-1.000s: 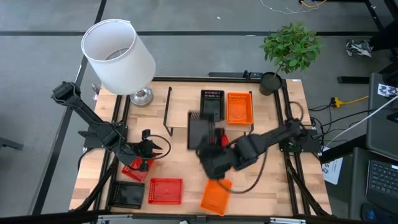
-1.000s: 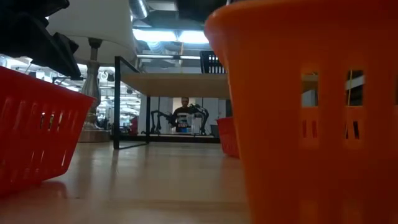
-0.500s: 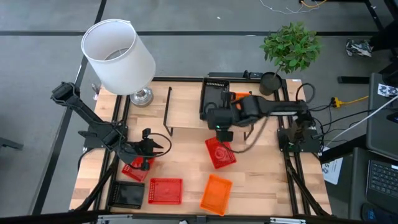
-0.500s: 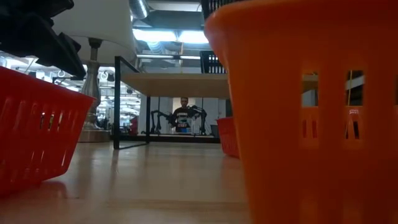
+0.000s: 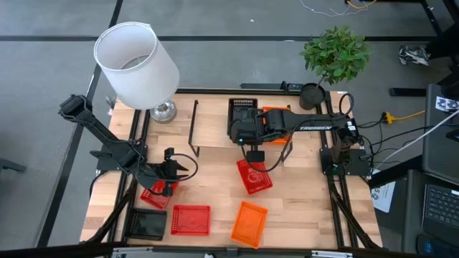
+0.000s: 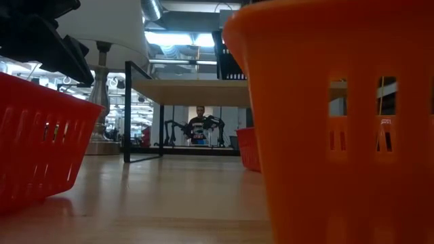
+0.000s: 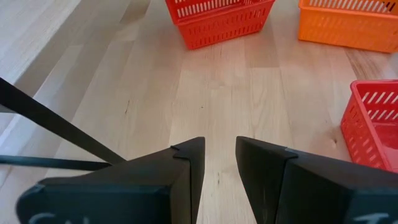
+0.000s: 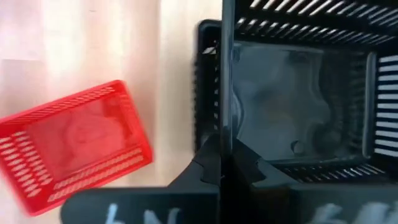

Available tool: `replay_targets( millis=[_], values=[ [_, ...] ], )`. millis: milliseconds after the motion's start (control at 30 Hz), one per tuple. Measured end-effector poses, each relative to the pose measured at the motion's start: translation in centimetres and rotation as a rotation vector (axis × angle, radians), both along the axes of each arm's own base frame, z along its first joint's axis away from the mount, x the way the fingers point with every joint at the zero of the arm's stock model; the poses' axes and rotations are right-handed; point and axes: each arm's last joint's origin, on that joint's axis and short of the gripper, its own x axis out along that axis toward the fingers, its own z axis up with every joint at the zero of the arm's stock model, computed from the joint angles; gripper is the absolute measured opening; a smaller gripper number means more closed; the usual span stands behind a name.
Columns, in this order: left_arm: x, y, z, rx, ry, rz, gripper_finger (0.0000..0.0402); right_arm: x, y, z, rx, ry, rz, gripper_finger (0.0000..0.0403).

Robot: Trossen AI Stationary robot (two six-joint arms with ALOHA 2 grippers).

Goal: Stack baskets on shelf by color
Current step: Stack the right black bin on top of the black bin, then stack the black bin on top of the black bin

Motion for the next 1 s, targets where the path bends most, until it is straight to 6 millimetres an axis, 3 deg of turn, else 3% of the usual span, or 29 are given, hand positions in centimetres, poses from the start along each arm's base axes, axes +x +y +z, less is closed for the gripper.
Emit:
replay_targets(
  millis=[300, 667, 833, 1000],
  values=[
    [0.0, 0.0, 0.0, 0.000, 0.000, 0.000, 0.0084, 0.3, -0.1, 0.0, 0.042, -0.026, 0.005, 0.0008],
    [0.0, 0.0, 0.0, 0.000, 0.000, 0.000, 0.0084, 0.3, -0.2, 0.0, 0.086, -0.022, 0.010, 0.0111],
    [0.0, 0.0, 0.0, -0.002, -0.001, 0.000, 0.0084, 0.2, 0.0, 2.2, 0.130, -0.101, -0.001, 0.0134],
    [0.0, 0.0, 0.0, -0.035, -0.004, 0.015, 0.0084, -1.1, 2.6, 5.7, 0.394, -0.161, 0.037, 0.0137]
  ],
)
